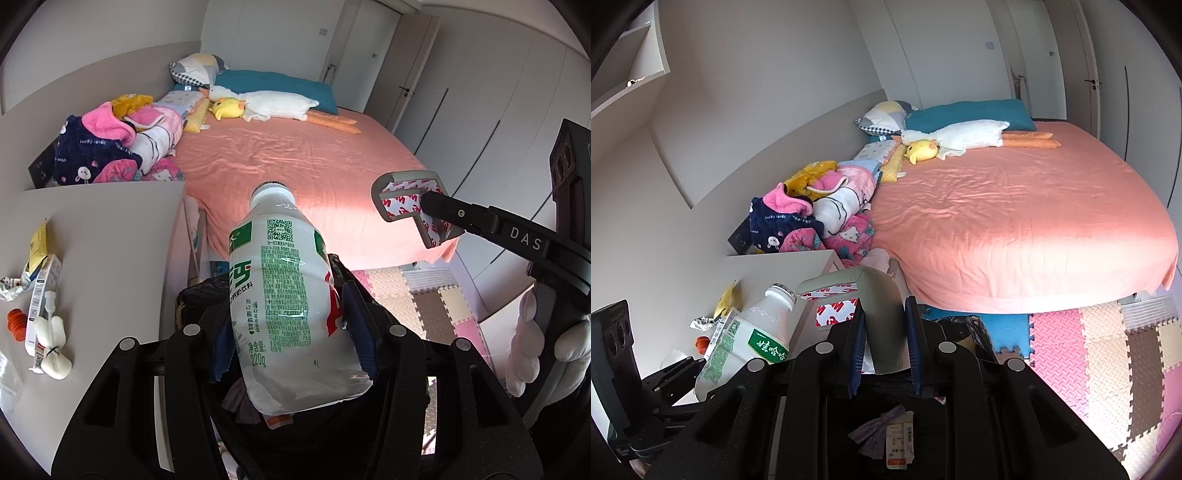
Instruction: Collect trash
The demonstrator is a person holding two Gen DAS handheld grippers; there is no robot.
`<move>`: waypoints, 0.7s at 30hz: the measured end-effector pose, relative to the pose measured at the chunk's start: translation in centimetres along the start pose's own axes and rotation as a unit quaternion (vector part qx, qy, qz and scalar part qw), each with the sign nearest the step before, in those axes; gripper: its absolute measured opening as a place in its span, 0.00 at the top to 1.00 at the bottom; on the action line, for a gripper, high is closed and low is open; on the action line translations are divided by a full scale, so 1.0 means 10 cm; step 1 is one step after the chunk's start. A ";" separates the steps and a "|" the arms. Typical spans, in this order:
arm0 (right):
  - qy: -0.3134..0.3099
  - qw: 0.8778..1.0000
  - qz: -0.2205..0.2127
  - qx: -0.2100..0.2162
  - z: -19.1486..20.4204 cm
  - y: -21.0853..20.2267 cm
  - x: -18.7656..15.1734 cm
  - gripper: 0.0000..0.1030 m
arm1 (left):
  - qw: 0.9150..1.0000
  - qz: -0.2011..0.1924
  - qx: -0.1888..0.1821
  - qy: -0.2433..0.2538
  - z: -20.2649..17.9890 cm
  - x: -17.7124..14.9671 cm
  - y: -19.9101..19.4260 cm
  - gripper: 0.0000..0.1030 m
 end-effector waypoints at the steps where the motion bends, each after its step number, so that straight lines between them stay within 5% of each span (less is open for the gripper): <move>1: 0.002 1.000 0.000 -0.002 -0.02 0.00 0.00 0.79 | 1.000 0.002 -0.002 0.001 -0.01 0.00 0.02 0.50; 9: 0.001 1.000 0.010 0.001 -0.06 0.00 0.02 0.75 | 1.000 0.020 -0.011 0.006 -0.04 0.00 0.10 0.45; 10: 0.002 1.000 0.009 -0.005 -0.05 -0.01 0.03 0.58 | 1.000 0.025 -0.009 0.012 -0.05 0.00 0.10 0.36; 11: 0.005 1.000 0.001 -0.010 -0.05 -0.05 0.04 0.44 | 1.000 0.021 0.004 0.016 -0.05 0.00 0.09 0.06; 12: 0.006 1.000 -0.013 -0.014 -0.05 -0.09 0.05 0.26 | 1.000 0.013 0.014 0.022 -0.04 0.00 0.07 0.06; 21: 0.006 1.000 -0.024 -0.016 0.01 -0.11 0.08 0.24 | 0.999 0.025 0.038 0.003 0.15 0.00 0.06 0.06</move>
Point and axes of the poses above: each gripper's, at about its wrist camera, not at the fingertips, and y roughly the way its jaws point, z to its left, x to its top, the point moved 1 cm from there along y, roughly the way its jaws point, and after that the axes turned 9 degrees about -z, right-handed, at the moved point
